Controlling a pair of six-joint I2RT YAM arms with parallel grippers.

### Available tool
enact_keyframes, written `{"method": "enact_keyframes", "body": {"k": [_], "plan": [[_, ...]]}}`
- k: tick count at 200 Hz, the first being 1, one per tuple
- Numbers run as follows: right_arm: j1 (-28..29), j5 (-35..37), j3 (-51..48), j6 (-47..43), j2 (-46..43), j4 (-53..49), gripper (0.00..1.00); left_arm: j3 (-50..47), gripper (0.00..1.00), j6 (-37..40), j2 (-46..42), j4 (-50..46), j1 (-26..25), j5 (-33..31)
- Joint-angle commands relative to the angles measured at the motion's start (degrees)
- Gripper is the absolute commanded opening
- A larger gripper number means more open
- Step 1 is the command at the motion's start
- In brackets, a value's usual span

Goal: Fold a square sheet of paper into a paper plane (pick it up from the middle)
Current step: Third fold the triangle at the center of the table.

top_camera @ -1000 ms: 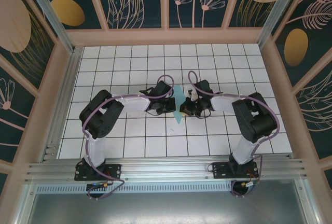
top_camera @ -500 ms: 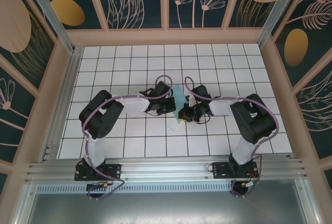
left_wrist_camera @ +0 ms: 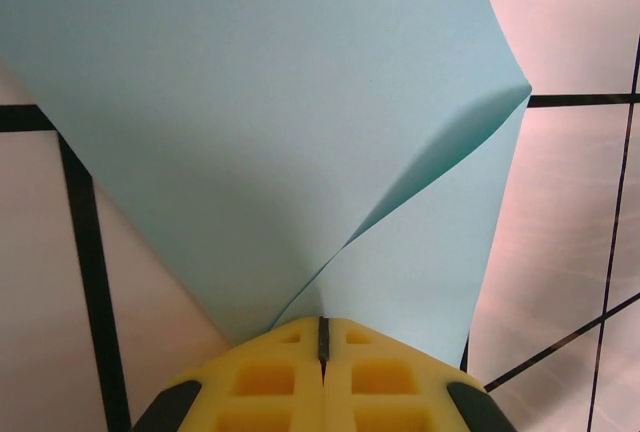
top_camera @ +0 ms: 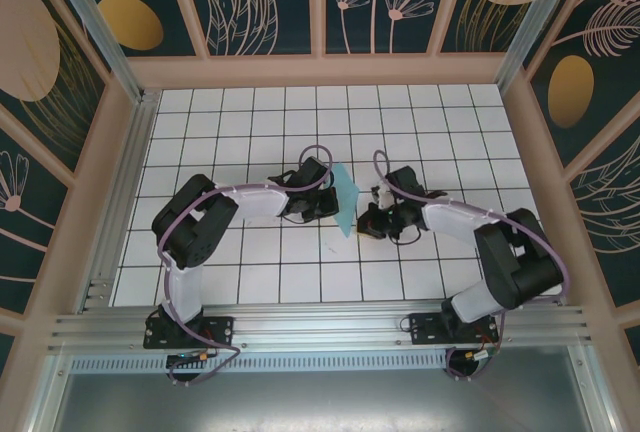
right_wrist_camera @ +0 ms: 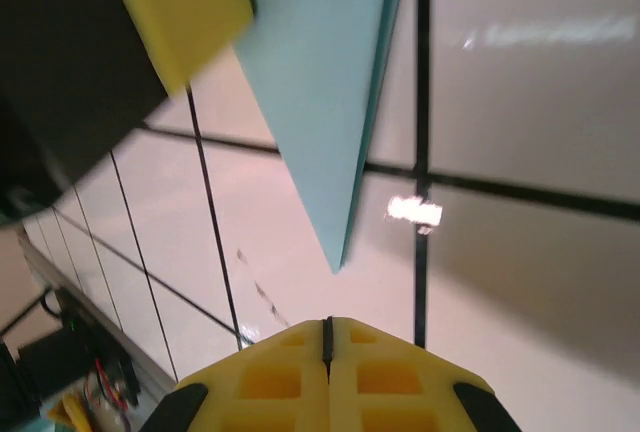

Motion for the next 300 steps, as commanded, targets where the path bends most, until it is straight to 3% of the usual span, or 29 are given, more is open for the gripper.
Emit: {"method": "enact_keyframes", "body": {"k": [1,33,62,104,136,170,300], "plan": [[-3.8,7.3,2.9,2.2,-2.7,-0.5,0.02,-0.5,0.12,2.0,-3.4,-0.2,0.1,0.4],[-6.8,7.8,5.1,3.0,0.2,2.3,0.02,-4.6,0.17,-3.1,-8.0,9.5,-0.6,6.2],[-7.0,4.0,7.4,3.0,4.6,5.9,0.01,-8.2,0.13,-7.3,-9.8,12.8,-3.4,5.8],[-6.4,0.8,9.6,2.0,9.6,6.6,0.0,-8.7,0.06,-9.4,-7.8,12.0,-7.3,4.4],[-5.7,-0.2,10.0,1.2,10.5,6.8,0.0,-7.9,0.03,-8.9,-5.6,8.8,-7.5,1.2],[-5.0,-0.8,10.6,0.0,11.1,6.2,0.0,-8.7,0.0,-9.5,-3.2,9.4,-7.5,2.3],[0.1,-3.3,14.8,-3.1,20.5,2.1,0.0,-10.4,0.0,-11.3,-1.5,6.6,-7.4,1.5]]}}
